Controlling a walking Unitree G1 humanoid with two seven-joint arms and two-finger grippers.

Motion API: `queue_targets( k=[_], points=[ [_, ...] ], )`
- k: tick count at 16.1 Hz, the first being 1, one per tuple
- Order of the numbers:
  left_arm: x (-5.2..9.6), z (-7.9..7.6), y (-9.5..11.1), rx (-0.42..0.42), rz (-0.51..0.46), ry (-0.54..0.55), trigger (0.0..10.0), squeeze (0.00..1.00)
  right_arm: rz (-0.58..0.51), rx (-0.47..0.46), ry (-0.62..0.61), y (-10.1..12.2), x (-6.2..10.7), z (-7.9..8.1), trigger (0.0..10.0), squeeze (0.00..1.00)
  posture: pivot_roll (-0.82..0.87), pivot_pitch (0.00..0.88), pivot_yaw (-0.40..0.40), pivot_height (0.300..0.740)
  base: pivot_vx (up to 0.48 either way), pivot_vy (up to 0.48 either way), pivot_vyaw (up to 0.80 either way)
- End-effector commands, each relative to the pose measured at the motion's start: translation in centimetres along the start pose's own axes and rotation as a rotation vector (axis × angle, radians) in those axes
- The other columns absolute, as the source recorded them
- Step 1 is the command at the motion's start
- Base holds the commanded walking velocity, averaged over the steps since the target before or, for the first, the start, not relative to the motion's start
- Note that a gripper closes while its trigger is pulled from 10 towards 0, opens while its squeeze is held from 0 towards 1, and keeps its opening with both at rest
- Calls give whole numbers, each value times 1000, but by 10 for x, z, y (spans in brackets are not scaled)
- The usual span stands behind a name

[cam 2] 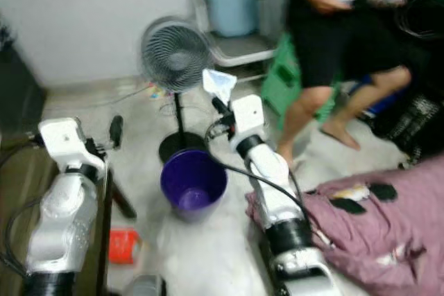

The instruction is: Clean up the room

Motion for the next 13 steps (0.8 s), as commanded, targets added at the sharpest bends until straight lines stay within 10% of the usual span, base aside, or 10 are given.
queue_targets(
  k=[1,7,13],
  points=[
    [-1,-3,2,0,-6,-14,10000,0,-12,9,8,4,-2,2,10000,0,64,0,-51,740,0,0,800],
    [-2,-5,3,5,-13,-29,10000,0,-12,-1,0,4,-2,0,10000,0,60,0,-50,740,0,0,749],
    [-1,-9,4,16,-19,-50,10000,0,9,-24,-19,1,-2,-3,10000,0,62,0,-54,740,136,0,-71]
  ],
)
Point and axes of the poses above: a point about 5 cm out from each wrist's last joint towards the gripper, its own x axis pointing back from the gripper into the wrist, its own y axis along the axis of the wrist's last joint, z = x × y, the point moved 3 cm from there along -x, pointing out of the wrist towards the gripper, and after that the axes turned 7 degrees about x, right-handed, at the moved point
